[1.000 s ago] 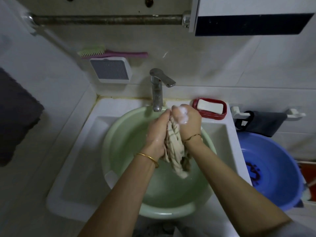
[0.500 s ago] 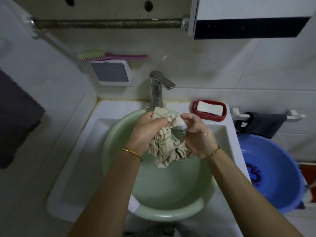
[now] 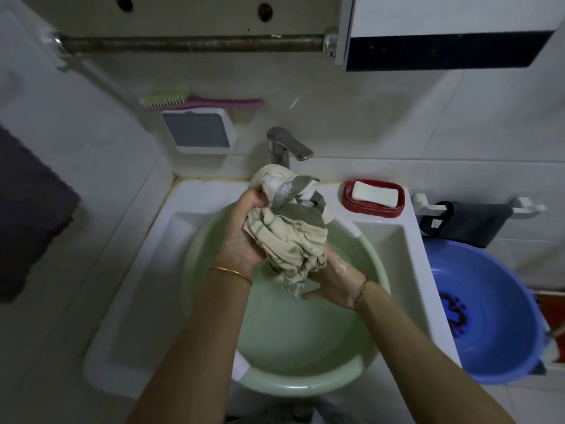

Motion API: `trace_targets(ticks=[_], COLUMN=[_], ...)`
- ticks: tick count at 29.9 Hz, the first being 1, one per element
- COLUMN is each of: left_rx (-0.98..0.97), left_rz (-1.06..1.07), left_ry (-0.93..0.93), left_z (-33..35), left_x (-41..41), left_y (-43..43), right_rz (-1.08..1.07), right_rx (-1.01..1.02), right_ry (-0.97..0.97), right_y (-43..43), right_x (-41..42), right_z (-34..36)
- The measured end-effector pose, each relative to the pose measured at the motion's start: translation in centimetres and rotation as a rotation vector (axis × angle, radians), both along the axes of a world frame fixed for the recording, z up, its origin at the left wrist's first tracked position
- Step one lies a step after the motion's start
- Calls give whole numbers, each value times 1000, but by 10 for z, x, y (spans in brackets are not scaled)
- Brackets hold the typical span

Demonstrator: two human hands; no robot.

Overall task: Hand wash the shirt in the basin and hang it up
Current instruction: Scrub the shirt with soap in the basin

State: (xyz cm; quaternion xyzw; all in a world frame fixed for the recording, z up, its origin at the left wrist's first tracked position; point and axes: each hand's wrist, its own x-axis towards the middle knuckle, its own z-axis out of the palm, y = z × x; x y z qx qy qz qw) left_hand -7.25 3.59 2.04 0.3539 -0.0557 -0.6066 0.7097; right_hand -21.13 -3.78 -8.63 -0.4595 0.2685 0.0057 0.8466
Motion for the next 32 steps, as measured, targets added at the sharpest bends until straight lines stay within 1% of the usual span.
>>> trace_targets(ticks=[2,3,4,5,6,7,8,9,10,11,13,14,16,17,20,22,23,26,27,29,30,32], left_rx=[-120,-156,-201,-265,-277,-282,-228,-137,-60,-30,46,104,218,255,249,251,262,208,201,209,231,276], left_rz=[-53,-24,-23,-76,-84,-56,-40,-20,44,90,160,176,199,197,139,105,117,164,176,187,192,205], left_ry=[95,81,110,150,126,41,-14,-40,-80,-124,-241,-313,-377,-348,-192,-169,-181,-199,-188,-98,-58,-24], left_z=[3,1,-7,-9,-5,0,3,2,-6,-13,-29,-36,-46,-47,-46,-49,-51,-55,-53,-54,-59,-62], left_x=[-3,-3,-1,1,-3,-9,-11,-9,-3,5,17,20,22,21,15,9,6,-4,-11,-23,-27,-34], left_y=[2,2,2,3,4,6,6,5,4,6,8,7,8,9,9,5,2,-5,-5,-6,-7,-9], right_rz=[5,-2,-29,-53,-72,-96,-139,-194,-259,-324,-467,-537,-624,-635,-591,-540,-506,-405,-398,-357,-280,-140], right_rx=[61,112,175,258,343,422,469,462,409,337,132,-1,-314,-495,-1080,-1349,-1434,-1672,-1755,-1886,-1899,-1826], right_ry=[21,2,-44,-121,-208,-291,-359,-413,-427,-413,-316,-273,-213,-197,-193,-217,-184,26,68,150,225,381], right_y=[1,1,2,2,3,3,2,1,0,-2,-6,-7,-5,-3,5,12,16,27,30,31,30,21], right_x=[5,7,8,9,11,13,13,13,13,11,6,3,0,-1,0,4,9,27,33,44,49,55], right_z=[-3,-5,-6,-6,-5,-3,1,6,11,18,26,26,30,34,51,63,71,83,86,92,96,99])
